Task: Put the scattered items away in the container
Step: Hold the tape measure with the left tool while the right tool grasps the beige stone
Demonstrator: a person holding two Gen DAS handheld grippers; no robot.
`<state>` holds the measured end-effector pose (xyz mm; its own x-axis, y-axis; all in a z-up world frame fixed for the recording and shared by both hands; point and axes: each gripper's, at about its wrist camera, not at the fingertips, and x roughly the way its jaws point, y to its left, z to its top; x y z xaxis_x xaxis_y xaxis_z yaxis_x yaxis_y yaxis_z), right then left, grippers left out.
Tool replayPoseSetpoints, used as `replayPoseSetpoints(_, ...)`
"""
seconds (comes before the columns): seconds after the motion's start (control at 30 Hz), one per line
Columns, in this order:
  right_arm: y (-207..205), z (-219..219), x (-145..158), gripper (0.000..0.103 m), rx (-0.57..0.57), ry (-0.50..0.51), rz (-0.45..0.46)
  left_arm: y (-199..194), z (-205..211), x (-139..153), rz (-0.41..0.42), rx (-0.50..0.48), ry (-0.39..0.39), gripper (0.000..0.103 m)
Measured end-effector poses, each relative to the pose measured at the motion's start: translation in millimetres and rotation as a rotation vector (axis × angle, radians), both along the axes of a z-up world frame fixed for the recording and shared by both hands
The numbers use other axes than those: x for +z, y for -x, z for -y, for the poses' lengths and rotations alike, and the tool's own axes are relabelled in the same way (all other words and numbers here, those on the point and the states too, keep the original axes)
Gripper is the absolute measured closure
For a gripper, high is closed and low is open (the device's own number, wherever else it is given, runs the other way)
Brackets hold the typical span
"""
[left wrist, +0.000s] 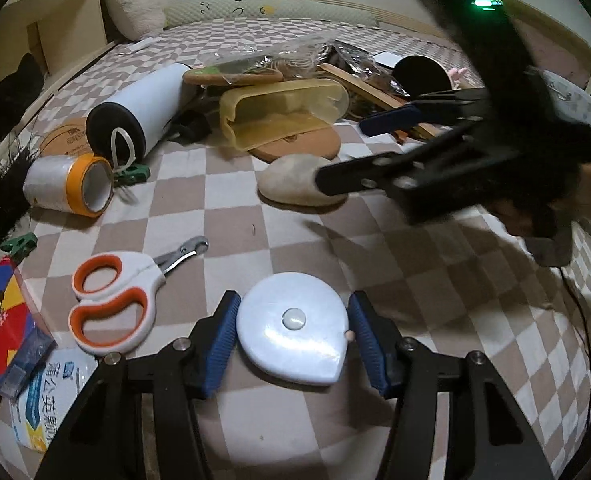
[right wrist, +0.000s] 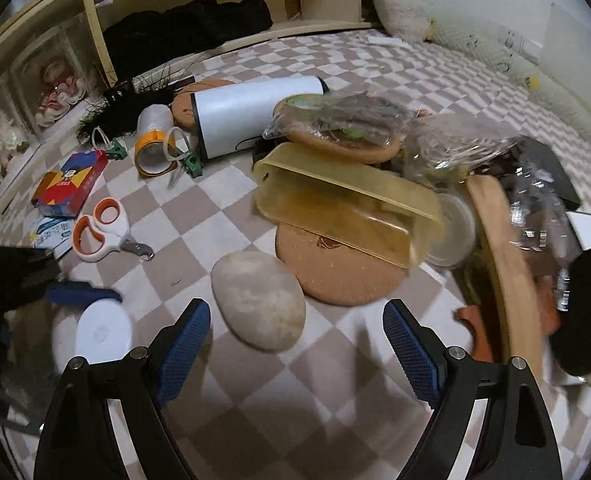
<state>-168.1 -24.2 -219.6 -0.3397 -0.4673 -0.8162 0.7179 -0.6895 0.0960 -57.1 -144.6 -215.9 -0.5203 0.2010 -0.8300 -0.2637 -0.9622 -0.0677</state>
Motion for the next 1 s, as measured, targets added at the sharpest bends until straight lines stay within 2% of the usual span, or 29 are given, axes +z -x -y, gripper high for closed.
replayPoseSetpoints(0.13, 2.7, 1.7, -10.9, 0.027, 0.016, 0.026, 0.057, -2.4, 3.0, -0.5, 0.000, 0.002, -0.025, 0.047)
replayPoseSetpoints(0.27, -7.5, 6.9, -16.9, 0.027, 0.058, 0.040, 0.064, -4.3, 7.0, -1.6, -0.004, 0.014, -0.060, 0.047)
replayPoseSetpoints(0.43, -13.7, 13.1, -13.1, 0.027, 0.070, 0.085, 0.114, -5.9, 0.0, -1.9, -0.007, 0.008, -0.021, 0.047)
replayPoseSetpoints(0.53, -11.0, 8.7, -9.8, 0.027, 0.078, 0.139, 0.197, -6.1, -2.2, -2.4, -0.008, 0.007, -0.008, 0.047)
replayPoseSetpoints(0.63, -14.4, 3.0, -7.4, 0.027, 0.134, 0.159, 0.254, -5.6, -0.5, -2.2, -0.003, 0.009, -0.019, 0.047)
replayPoseSetpoints(0.73, -17.4, 3.5, -5.6, 0.027, 0.120, 0.092, 0.147, -5.7, -1.0, -2.4, -0.003, 0.003, -0.025, 0.045)
replayPoseSetpoints(0.87, -6.4, 6.0, -13.4, 0.027, 0.090, 0.070, 0.150, -5.6, -4.8, -2.7, 0.000, -0.018, -0.027, 0.031)
replayPoseSetpoints(1.0, -9.8, 21.4, -15.3, 0.028, 0.097, 0.013, 0.088, -6.0, -6.4, -2.9, 0.001, -0.024, -0.021, 0.029)
